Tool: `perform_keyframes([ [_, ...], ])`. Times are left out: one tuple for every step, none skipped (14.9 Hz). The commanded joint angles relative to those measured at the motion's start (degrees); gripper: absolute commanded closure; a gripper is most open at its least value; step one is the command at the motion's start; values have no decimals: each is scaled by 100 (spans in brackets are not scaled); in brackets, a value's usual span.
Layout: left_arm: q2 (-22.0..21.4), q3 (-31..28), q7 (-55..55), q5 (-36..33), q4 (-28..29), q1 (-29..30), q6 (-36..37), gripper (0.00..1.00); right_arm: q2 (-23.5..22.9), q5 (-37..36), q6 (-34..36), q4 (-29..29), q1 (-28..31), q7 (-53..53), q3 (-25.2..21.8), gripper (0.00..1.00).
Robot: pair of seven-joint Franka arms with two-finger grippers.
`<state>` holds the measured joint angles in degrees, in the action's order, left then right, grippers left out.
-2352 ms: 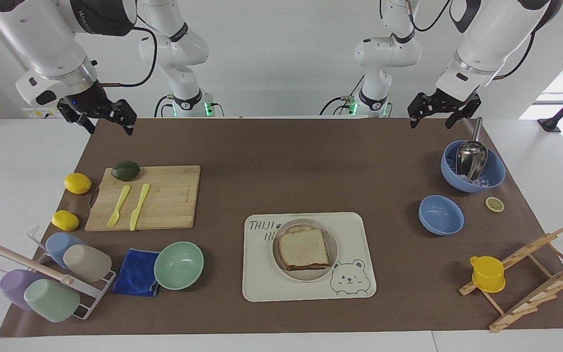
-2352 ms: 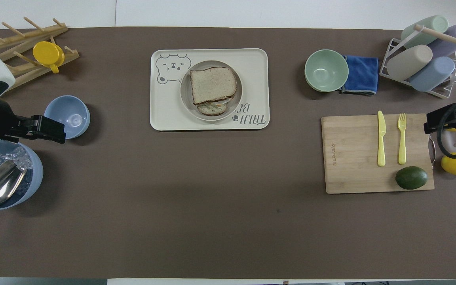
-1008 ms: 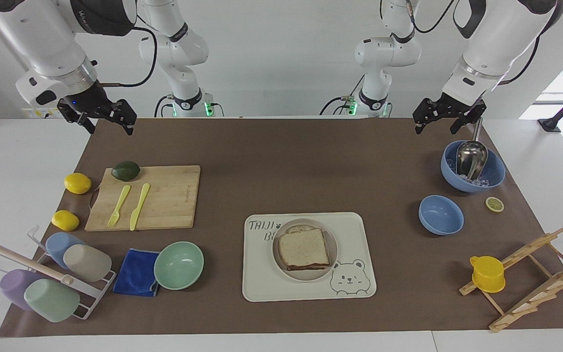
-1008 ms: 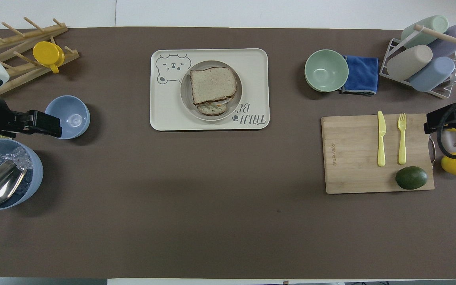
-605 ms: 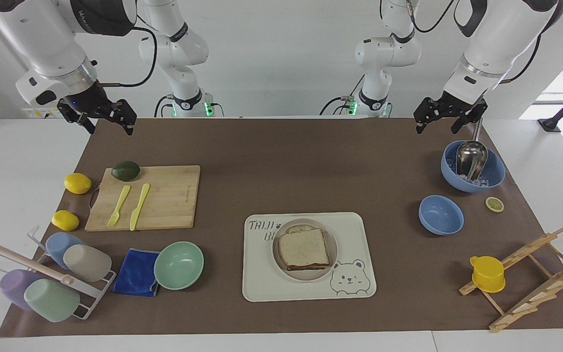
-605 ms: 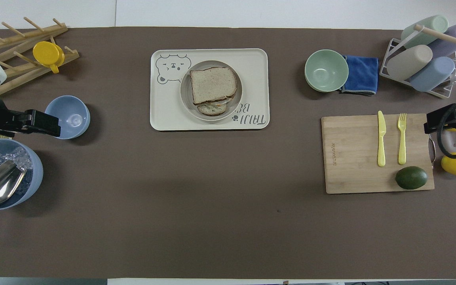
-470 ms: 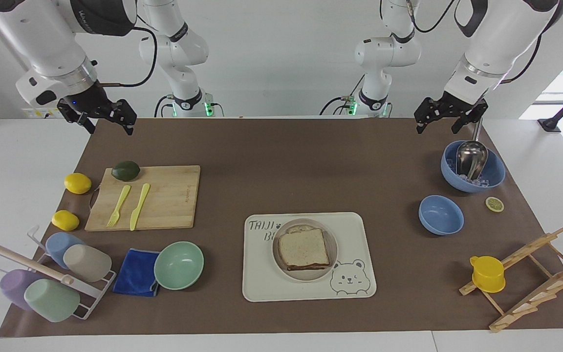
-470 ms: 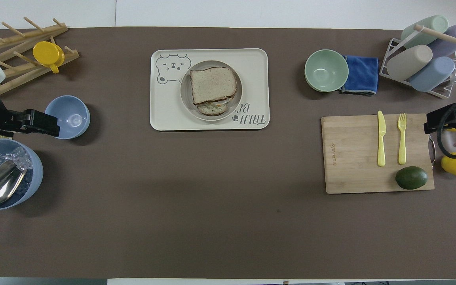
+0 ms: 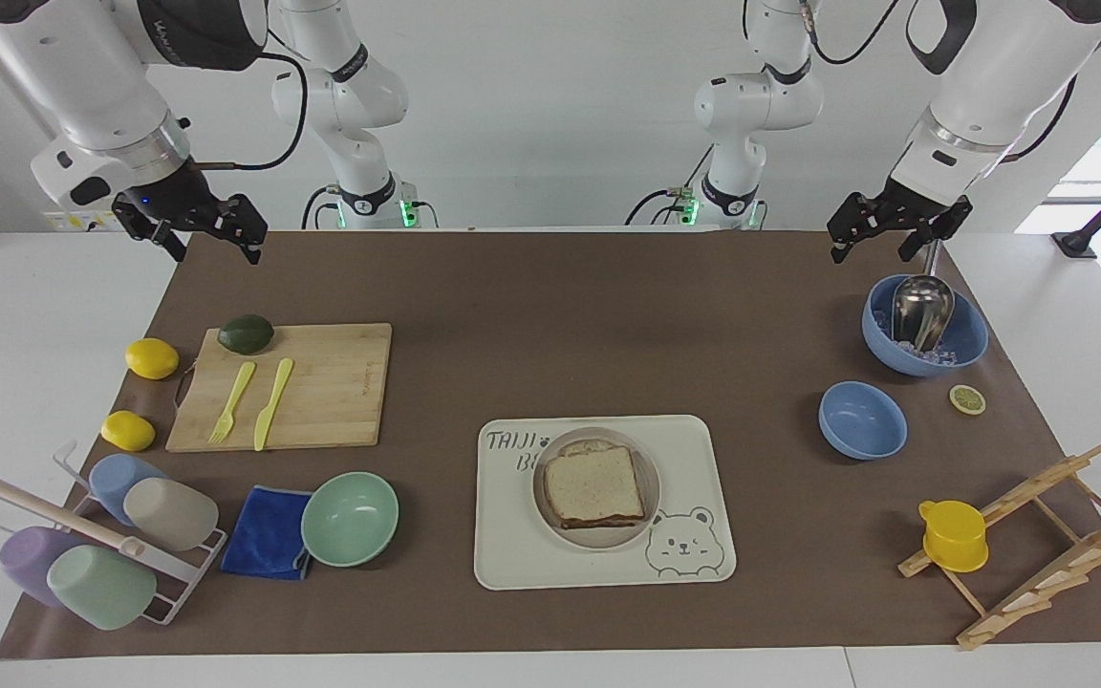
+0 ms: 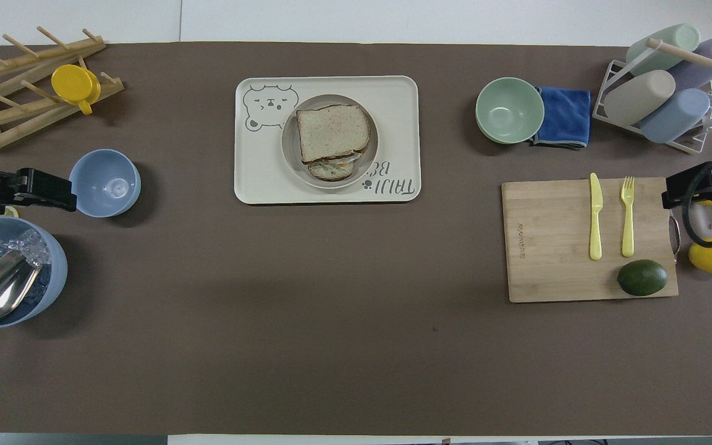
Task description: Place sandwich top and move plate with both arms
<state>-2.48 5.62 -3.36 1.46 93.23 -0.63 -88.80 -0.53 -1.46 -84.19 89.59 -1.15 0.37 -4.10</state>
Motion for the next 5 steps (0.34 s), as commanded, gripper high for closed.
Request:
perform_keyframes([
  [-103,18,72,-84,125,-16,-164,0,44,58,17,32,54,-117,15,0],
  [-103,18,63,-84,125,-25,-217,0,44,58,17,32,54,-125,15,0],
  [-95,18,63,-84,125,-25,-243,0,44,67,17,32,54,-117,15,0],
  [-103,18,63,-84,134,-25,-252,0,44,67,17,32,54,-117,15,0],
  [-95,18,63,-84,125,-25,-278,0,44,58,17,32,54,-117,15,0],
])
